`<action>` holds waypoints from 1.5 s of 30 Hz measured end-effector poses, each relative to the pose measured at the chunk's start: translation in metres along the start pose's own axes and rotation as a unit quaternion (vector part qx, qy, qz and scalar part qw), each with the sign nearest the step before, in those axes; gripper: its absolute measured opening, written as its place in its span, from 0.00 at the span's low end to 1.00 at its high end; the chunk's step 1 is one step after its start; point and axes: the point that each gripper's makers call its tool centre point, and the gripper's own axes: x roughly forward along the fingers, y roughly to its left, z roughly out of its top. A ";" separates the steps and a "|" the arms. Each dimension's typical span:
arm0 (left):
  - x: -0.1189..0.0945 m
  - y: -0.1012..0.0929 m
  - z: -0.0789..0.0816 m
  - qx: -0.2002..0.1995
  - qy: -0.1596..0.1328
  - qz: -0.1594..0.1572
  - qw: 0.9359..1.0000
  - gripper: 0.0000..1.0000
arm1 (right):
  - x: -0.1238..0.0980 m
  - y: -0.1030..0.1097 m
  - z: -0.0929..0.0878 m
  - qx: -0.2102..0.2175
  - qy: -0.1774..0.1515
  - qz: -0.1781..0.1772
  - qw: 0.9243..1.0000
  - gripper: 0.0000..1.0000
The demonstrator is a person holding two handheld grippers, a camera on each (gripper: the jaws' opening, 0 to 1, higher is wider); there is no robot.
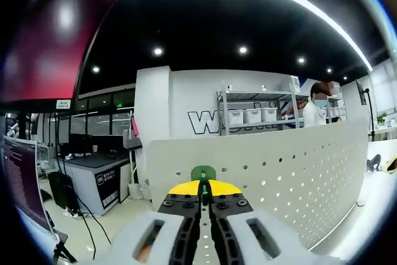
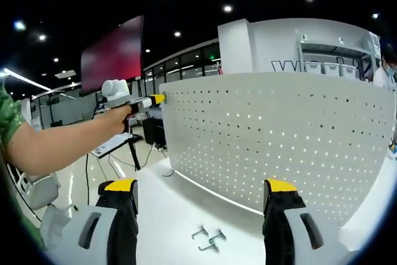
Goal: Insert the hook assembly into the mounting plate slot until the hook locks in place.
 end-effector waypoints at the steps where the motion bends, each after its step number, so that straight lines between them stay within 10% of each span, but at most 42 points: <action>1: 0.000 0.000 0.000 0.001 0.000 0.000 1.000 0.03 | 0.000 0.000 0.000 0.000 0.000 0.000 1.000 0.85; 45: 0.013 0.000 -0.004 0.016 0.005 0.004 1.000 0.03 | 0.002 -0.001 -0.003 -0.005 0.013 -0.002 1.000 0.83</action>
